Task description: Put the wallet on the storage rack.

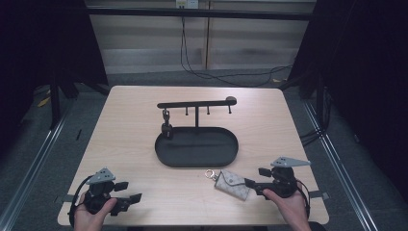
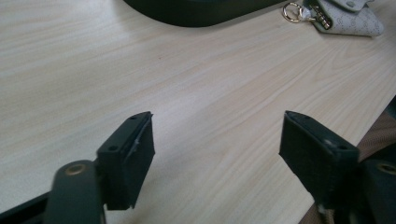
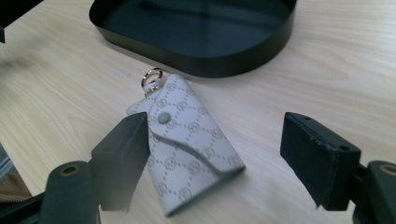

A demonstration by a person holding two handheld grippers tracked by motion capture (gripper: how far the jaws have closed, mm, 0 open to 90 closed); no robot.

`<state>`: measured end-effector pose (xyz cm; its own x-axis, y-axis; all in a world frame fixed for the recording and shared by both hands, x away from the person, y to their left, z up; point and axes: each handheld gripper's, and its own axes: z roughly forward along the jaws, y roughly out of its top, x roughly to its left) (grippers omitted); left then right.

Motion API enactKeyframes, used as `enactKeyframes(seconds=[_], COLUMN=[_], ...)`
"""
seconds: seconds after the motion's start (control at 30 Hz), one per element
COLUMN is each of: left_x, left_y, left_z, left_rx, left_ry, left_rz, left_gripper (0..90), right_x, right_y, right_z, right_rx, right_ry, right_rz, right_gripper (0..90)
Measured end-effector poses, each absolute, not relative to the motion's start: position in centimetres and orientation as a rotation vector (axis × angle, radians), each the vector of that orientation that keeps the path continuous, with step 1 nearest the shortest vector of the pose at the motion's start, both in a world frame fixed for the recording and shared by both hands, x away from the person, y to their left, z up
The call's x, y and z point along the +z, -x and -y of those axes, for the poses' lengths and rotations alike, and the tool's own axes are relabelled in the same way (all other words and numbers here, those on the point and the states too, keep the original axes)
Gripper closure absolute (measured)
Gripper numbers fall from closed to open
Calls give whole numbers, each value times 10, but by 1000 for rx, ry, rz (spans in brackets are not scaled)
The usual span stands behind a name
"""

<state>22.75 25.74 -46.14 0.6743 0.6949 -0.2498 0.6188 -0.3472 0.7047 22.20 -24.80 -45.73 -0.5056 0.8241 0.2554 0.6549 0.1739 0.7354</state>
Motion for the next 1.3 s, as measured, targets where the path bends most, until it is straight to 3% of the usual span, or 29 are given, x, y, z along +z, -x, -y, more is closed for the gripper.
enactKeyframes(seconds=[0.17, 1.2, 1.3], left_x=[-461, -466, -465], left_y=[-228, -229, -229], left_z=[-254, -254, -255], left_rx=[90, 70, 70], left_ry=[-2093, -2104, -2089], left_rz=[-958, -948, -955], left_gripper=[354, 315, 313], right_x=[-449, -424, -425], right_y=[-235, -290, -294], right_z=[232, 172, 168], right_rx=[1174, 600, 552], right_ry=[-1447, -1277, -1268], right_rz=[-2321, -2894, -2950], right_gripper=[282, 234, 158])
